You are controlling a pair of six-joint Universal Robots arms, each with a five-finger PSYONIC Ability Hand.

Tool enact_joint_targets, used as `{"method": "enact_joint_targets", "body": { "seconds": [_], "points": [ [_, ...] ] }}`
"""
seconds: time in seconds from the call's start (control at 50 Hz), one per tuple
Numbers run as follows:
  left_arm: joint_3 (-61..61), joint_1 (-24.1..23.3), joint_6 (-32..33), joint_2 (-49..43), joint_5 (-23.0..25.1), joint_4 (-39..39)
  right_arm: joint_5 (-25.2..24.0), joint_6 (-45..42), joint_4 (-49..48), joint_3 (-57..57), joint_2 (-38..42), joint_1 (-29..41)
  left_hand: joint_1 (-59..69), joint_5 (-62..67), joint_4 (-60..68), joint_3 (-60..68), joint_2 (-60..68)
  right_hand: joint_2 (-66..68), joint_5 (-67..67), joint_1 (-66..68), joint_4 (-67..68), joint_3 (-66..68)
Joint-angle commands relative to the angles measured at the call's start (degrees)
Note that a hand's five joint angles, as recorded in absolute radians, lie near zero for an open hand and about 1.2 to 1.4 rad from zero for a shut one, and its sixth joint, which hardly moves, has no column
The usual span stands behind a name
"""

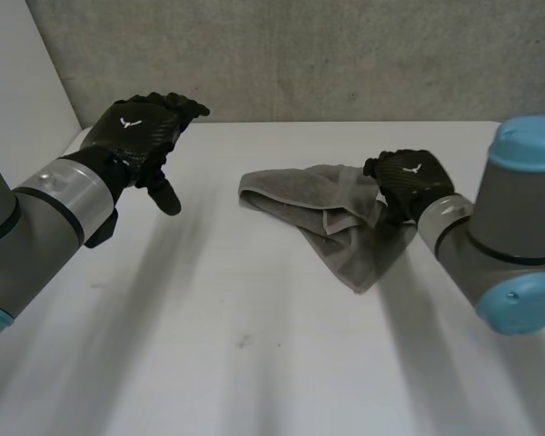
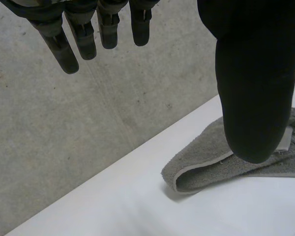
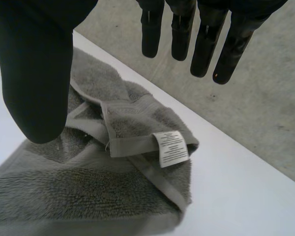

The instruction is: Fold the towel.

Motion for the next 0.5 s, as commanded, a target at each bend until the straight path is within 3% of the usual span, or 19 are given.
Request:
{"method": "enact_joint_targets", "body": {
  "seconds": [0.02,0.26,0.3,0.32,0.36,0.5],
  "points": [
    [-0.7,-0.1,0.0,0.0,0.0,1.0,-1.5,2.8,-9.4,-5.6,12.2,0.0,0.1,-2.0,0.5,0.5,0.6,7.4,7.7,10.1,7.0,7.0],
    [-1.4,-0.2,0.1,-1.5,-0.1,3.5,-1.2,1.9,-19.5,-13.1,23.3,0.8,0.2,-1.8,0.7,0.6,0.7,26.8,27.0,29.5,26.4,26.4],
    [-1.4,-0.2,0.1,-1.6,-0.1,3.5,-1.2,0.7,-19.4,-14.9,24.9,0.8,0.2,-1.8,0.7,0.6,0.7,35.9,36.2,38.7,35.5,35.6],
    [-1.4,-0.2,0.1,-2.0,-0.1,3.5,-1.2,0.7,-19.4,-14.9,24.9,0.8,0.2,-1.8,0.7,0.6,0.7,36.0,36.3,38.7,35.6,35.6],
    [-1.4,-0.2,0.1,-2.2,-0.1,3.5,-1.2,-0.8,-19.5,-15.3,25.1,0.8,0.2,-1.8,0.7,0.6,0.7,60.7,61.0,63.4,60.3,60.3],
    [-1.4,-0.2,0.1,-3.1,-0.1,4.0,-1.8,-2.7,-19.9,-14.8,18.0,0.9,0.2,-1.8,0.7,0.6,0.7,60.8,61.1,63.6,60.4,60.5]
  ]
}}
